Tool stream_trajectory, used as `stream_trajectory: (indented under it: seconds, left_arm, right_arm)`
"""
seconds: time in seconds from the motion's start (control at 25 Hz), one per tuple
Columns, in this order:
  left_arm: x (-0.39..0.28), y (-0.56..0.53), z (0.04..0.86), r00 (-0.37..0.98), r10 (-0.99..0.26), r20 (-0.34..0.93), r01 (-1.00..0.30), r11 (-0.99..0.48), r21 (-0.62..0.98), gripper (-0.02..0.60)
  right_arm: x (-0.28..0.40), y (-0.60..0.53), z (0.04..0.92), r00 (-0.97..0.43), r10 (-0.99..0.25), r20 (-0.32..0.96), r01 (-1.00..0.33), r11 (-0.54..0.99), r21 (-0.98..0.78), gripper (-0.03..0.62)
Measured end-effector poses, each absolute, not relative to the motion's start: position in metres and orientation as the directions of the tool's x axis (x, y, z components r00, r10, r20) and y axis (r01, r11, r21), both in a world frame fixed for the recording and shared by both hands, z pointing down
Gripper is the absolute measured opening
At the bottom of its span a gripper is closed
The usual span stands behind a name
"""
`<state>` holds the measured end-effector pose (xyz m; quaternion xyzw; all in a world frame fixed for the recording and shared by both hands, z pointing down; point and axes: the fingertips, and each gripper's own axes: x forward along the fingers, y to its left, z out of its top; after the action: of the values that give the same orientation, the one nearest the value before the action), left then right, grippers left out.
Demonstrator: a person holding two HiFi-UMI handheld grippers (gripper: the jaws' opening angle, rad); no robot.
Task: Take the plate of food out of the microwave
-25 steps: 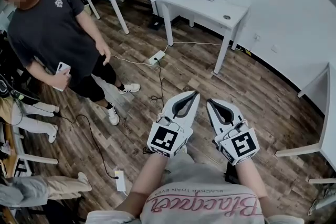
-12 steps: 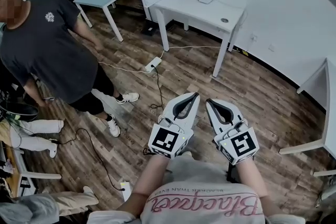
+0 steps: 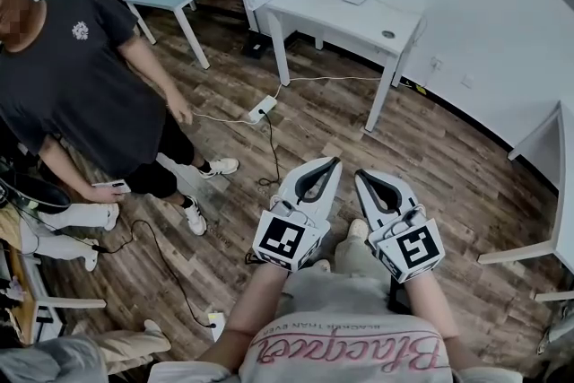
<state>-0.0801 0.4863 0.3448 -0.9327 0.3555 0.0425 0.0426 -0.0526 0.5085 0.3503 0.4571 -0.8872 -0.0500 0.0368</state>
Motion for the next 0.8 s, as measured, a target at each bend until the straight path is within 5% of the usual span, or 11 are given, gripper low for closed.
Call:
stream_trajectory:
  seconds: [0.8]
  left_arm:
    - [-0.071, 0.409, 0.332, 0.705, -0.700, -0.113, -0.709, -0.697, -0.106, 0.005]
  right_arm:
    - [-0.046, 0.421, 0.344, -0.622, -0.783, -0.013, -0.779, 0.618, 0.106, 0.006]
